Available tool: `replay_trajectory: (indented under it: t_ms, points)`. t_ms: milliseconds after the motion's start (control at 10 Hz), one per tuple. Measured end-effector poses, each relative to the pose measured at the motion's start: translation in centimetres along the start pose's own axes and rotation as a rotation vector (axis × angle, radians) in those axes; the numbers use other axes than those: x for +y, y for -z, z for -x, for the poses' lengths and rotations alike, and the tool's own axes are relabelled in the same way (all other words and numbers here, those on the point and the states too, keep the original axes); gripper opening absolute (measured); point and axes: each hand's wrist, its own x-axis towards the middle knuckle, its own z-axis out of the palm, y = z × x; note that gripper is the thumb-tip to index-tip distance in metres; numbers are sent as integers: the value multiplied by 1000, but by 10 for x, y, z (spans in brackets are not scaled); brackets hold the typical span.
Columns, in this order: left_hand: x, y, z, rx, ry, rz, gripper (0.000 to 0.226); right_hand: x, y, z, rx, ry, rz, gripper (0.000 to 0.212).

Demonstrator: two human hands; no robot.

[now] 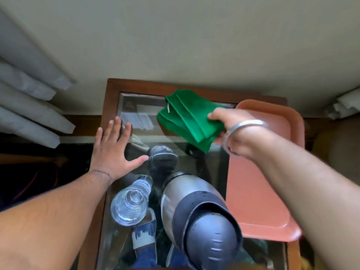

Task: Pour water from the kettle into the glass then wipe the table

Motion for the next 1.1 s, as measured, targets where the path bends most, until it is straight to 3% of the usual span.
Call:
replay_trajectory:
  t_ms: [100, 200, 300, 400, 500, 600, 800, 1000, 1100]
  points:
    - [1, 5, -1, -40, 4, -4, 121, -32, 49, 24, 26, 166, -148, 9]
    - [0, 6, -2, -66, 16, -6, 124, -13, 95, 40, 106, 142, -222, 13]
    - [-1, 2, -2, -61, 7, -8, 124, 56, 129, 31, 321, -39, -43, 9]
    - [-2, -2, 0, -49, 1, -7, 122, 112, 152, 12, 397, -94, 851, 29]
    - [-3, -4, 0, -40, 1, -17, 120, 115, 151, -13, 357, 271, 1231, 60]
    - [-4, -6, 0, -26, 8, -19, 118, 97, 134, -51, 242, 423, 1360, 66]
    - [-4, -5, 0, -5, 7, -25, 116, 75, 91, -109, 255, 526, 1442, 67]
    - [0, 8, 1, -108, 5, -135, 120, 52, 71, -103, 284, 439, 1596, 67]
    - [22, 57, -2, -285, -5, -277, 121, 22, 52, -62, 258, 420, 1634, 73]
